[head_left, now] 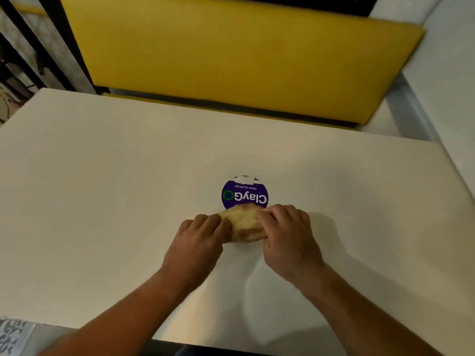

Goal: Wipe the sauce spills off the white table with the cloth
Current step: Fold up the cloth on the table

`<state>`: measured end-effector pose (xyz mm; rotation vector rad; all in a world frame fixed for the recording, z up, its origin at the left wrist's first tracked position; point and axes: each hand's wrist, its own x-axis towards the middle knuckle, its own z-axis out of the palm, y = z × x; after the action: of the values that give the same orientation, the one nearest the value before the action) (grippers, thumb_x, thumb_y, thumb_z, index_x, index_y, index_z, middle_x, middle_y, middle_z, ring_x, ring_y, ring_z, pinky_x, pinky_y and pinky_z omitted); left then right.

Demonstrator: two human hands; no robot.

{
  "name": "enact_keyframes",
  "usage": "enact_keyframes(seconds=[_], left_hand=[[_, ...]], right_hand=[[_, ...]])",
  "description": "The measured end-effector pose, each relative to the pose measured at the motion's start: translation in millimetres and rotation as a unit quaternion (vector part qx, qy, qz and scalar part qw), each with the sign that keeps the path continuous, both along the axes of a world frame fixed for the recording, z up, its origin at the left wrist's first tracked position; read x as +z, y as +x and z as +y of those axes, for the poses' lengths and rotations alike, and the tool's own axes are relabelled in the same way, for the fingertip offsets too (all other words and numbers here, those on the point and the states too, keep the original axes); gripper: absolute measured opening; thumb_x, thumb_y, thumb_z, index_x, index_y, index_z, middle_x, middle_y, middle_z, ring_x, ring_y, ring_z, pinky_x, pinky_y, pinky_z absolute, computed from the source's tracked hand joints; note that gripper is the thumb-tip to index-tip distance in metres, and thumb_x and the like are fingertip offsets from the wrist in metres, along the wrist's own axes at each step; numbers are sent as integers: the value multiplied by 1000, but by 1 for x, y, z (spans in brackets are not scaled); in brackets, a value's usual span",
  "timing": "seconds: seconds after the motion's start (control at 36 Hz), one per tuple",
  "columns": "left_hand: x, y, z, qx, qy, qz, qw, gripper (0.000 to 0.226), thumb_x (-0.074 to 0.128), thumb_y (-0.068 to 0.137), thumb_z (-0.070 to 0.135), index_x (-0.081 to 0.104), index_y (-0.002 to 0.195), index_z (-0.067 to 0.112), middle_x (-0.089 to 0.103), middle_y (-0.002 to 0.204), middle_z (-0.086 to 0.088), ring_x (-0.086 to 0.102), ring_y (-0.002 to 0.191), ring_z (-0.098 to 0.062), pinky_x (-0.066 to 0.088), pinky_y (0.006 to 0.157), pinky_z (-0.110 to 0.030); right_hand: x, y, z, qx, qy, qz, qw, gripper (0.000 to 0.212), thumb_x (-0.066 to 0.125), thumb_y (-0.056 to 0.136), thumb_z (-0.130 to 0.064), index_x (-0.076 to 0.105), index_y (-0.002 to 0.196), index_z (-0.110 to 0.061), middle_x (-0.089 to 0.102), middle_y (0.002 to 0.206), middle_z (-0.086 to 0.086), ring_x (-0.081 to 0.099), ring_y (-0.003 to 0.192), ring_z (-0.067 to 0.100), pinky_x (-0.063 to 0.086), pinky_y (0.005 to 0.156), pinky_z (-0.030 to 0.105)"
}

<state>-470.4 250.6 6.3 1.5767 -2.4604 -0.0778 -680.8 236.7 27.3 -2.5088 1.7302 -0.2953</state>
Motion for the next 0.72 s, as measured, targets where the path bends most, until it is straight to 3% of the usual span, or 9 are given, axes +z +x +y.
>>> enact_keyframes(seconds=[0.06,0.11,0.19,0.28,0.39,0.5,0.61,0.72], left_hand=[[-14,-3,5,-34,43,-23,998,39,80,65,26,66,101,21,66,102,1,64,90,-25,52,69,-37],[-23,-1,9,-59,74,-36,995,45,81,62,36,66,102,23,67,104,3,65,94,-22,53,73,-38],[-26,7,5,-67,74,-19,995,51,82,61,40,67,107,22,68,112,1,63,106,-24,53,84,-42],[-30,12,1,-96,66,-39,992,55,78,68,44,66,116,21,62,121,-2,56,118,-25,49,95,-51],[-38,12,1,-122,66,-35,990,62,78,70,43,63,122,15,62,126,-8,58,118,-30,49,97,-44],[-44,10,2,-115,72,-56,989,73,79,70,43,56,132,14,60,132,-13,58,120,-36,49,96,-50],[-45,11,3,-115,76,-68,988,77,78,69,41,51,136,14,58,135,-15,55,124,-39,49,94,-52],[-40,5,3,-103,84,-45,990,74,86,65,33,59,130,12,62,130,-15,59,119,-37,52,92,-47]], right_hand=[[-8,-5,9,23,101,43,994,43,53,70,-25,55,113,-23,53,119,4,48,113,30,36,98,52],[-16,-5,18,50,184,77,979,42,46,81,-43,51,119,-25,41,138,1,33,133,28,18,111,58],[-25,3,23,55,206,73,974,51,45,90,-53,43,133,-25,33,149,-1,23,142,25,6,118,53],[-36,7,21,61,173,56,981,54,54,92,-37,40,142,-22,36,152,2,30,141,26,14,116,46],[-50,8,18,71,136,106,982,53,59,80,-36,55,131,-21,57,135,3,51,128,26,38,105,48],[-54,11,19,81,105,102,986,50,57,80,-35,58,127,-16,56,136,7,45,133,32,34,108,52],[-61,9,17,102,118,50,986,54,57,87,-28,47,137,-12,46,146,9,32,141,33,29,110,50],[-61,2,9,124,125,39,984,49,34,91,-26,55,132,-9,56,136,9,44,133,32,46,102,44]])
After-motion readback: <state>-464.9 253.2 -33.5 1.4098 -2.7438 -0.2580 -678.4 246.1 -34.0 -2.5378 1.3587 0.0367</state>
